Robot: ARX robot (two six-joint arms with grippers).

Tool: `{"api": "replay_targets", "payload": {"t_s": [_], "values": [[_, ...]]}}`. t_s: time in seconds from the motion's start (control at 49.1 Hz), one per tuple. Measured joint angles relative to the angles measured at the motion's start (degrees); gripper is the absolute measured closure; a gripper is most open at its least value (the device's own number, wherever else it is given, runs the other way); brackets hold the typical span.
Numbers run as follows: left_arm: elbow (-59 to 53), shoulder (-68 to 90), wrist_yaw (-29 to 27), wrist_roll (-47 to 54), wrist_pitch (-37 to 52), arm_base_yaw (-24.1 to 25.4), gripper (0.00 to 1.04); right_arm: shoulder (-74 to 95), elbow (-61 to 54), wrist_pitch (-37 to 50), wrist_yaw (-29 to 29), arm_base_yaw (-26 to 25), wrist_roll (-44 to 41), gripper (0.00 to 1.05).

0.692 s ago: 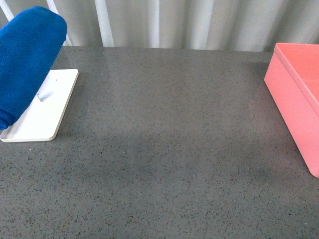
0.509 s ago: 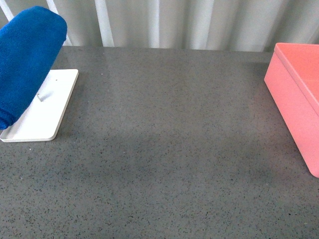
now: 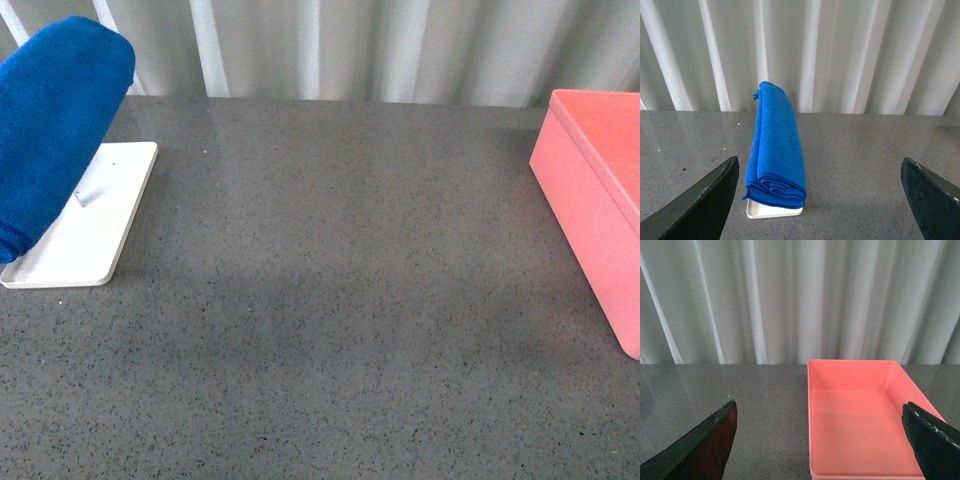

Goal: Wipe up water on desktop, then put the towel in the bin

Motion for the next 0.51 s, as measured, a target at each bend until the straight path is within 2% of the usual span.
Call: {"api": "replay_targets", "payload": {"t_s": [0.509], "values": [[0.0,0.0,0.0,0.0,0.0,0.0,0.07,0.0,0.0,0.0,0.0,0.0,0.0,0.07]]}}
